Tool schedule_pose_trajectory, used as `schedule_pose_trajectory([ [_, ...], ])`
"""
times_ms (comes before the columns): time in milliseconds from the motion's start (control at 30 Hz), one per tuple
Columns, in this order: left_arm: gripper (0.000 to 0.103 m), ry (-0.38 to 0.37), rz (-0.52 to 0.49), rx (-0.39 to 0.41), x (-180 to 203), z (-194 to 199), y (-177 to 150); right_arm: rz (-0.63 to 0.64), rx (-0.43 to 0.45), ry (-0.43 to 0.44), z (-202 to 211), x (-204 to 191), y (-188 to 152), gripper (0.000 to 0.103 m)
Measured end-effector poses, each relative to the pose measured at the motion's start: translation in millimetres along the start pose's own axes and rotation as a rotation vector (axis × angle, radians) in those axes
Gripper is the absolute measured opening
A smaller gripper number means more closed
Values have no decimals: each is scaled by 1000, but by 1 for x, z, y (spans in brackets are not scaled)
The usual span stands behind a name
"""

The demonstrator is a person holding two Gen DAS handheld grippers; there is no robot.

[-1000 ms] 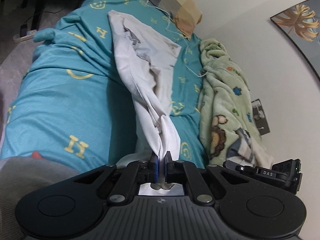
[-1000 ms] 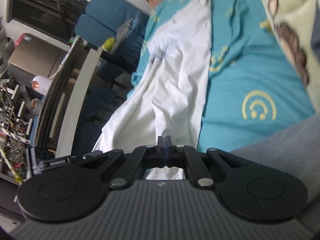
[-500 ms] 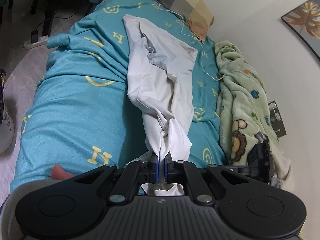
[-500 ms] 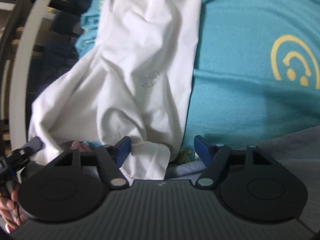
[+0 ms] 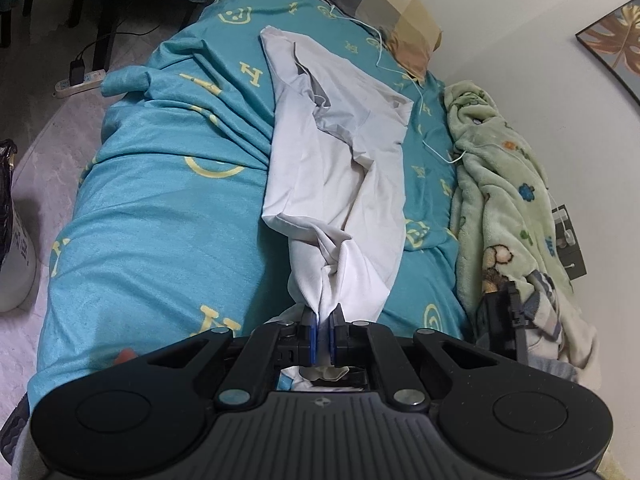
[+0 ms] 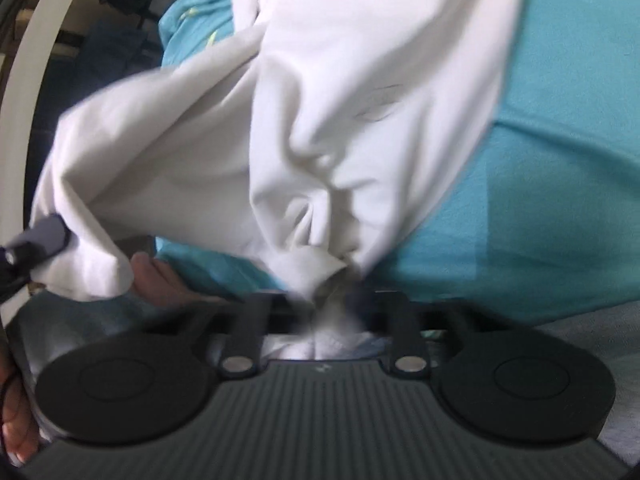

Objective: Fold clothes

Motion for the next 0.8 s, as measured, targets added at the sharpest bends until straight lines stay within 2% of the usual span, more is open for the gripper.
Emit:
schedule_pose_trajectory([
  [200,6,-37,-6,50,8,14,-3,51,86,2,35,-5,-10,16],
  [400,6,-86,-51,86,47,43,-18,95,157,7,82,5,-40,15],
  [600,6,-76,-115,82,87,68,-61,137,226,13,132,17,-73,15],
  [733,6,-77,-128,55,98,81,-107,166,272,18,165,24,-95,15],
  [800,6,-92,-125,68,104,85,-115,178,294,20,180,28,-104,15],
])
Point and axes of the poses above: each gripper's, at about its wrist camera, not at the fingertips, and z roughly against the way its jaws point, x to its right, y to its top, the point moved 2 cm from there along -z, roughly the way its jaws point, and after that the axes turned 4 degrees about -y, right-handed, at the moved point
